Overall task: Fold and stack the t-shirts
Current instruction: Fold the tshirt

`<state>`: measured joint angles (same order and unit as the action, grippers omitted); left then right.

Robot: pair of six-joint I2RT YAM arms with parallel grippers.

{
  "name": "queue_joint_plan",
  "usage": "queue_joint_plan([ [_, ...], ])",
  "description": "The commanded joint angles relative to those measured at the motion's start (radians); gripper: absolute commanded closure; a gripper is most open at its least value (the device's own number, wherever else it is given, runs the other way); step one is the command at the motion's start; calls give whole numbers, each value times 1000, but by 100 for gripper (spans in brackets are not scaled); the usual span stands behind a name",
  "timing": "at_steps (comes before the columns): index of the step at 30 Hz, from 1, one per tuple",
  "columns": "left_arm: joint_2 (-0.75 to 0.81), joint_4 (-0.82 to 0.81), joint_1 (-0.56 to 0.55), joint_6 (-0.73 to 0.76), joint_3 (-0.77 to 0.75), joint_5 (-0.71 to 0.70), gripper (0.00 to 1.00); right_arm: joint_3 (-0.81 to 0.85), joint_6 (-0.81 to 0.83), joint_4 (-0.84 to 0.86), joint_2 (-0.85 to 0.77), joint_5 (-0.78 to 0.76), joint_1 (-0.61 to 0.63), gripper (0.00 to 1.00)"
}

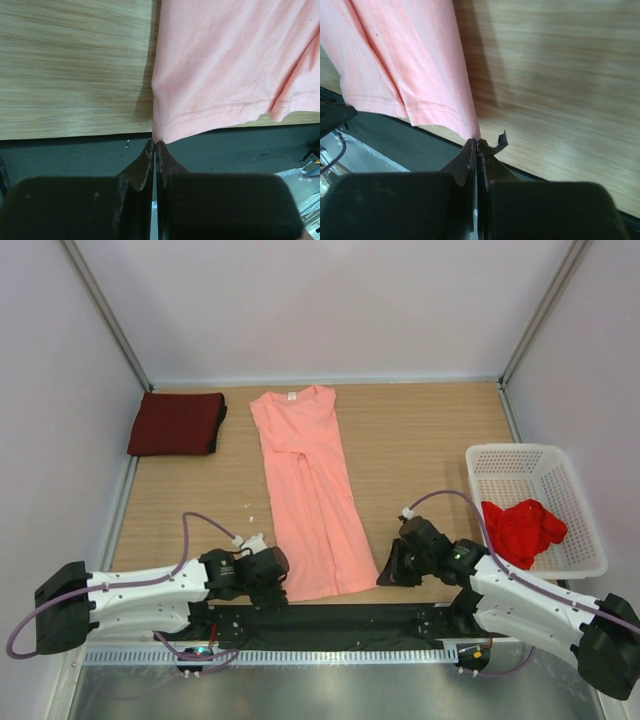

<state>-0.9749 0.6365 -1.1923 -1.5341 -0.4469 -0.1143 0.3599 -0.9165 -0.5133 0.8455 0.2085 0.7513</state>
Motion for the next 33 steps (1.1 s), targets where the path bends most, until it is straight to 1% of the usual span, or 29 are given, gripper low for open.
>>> queue_joint_plan([
  [1,13,0,-10,11,-19,37,100,20,-105,-56,-23,-95,81,99],
  [4,18,-12,-26,8,-24,51,100,34,-154,-86,-49,-129,131,99],
  [7,22,-27,-35,6,-26,64,100,45,-171,-103,-77,-150,143,99],
  [10,36,-34,-33,11,-30,35,100,79,-147,-122,-69,-179,141,99],
  [11,39,-34,-30,17,-33,27,100,89,-136,-135,-42,-195,141,99],
  [17,10,-18,46,91,-76,36,100,186,-98,-131,47,-204,143,99],
  [21,-11,-23,94,132,-111,56,100,276,-64,-160,105,-277,141,99],
  [24,-19,0,166,181,-137,73,100,338,-29,-172,156,-320,141,99],
  [26,-21,11,244,234,-150,97,100,370,-1,-168,217,-337,131,99],
  [27,-22,14,305,255,-167,105,100,410,36,-168,245,-334,120,99],
  [28,-25,18,336,276,-177,108,100,431,54,-165,292,-333,99,99],
  [30,-53,34,396,351,-208,135,100,500,100,-156,342,-327,79,99],
  [31,-70,40,451,383,-249,143,100,526,137,-154,365,-328,68,99],
  [33,-125,52,500,457,-289,154,100,612,180,-152,440,-330,30,99],
])
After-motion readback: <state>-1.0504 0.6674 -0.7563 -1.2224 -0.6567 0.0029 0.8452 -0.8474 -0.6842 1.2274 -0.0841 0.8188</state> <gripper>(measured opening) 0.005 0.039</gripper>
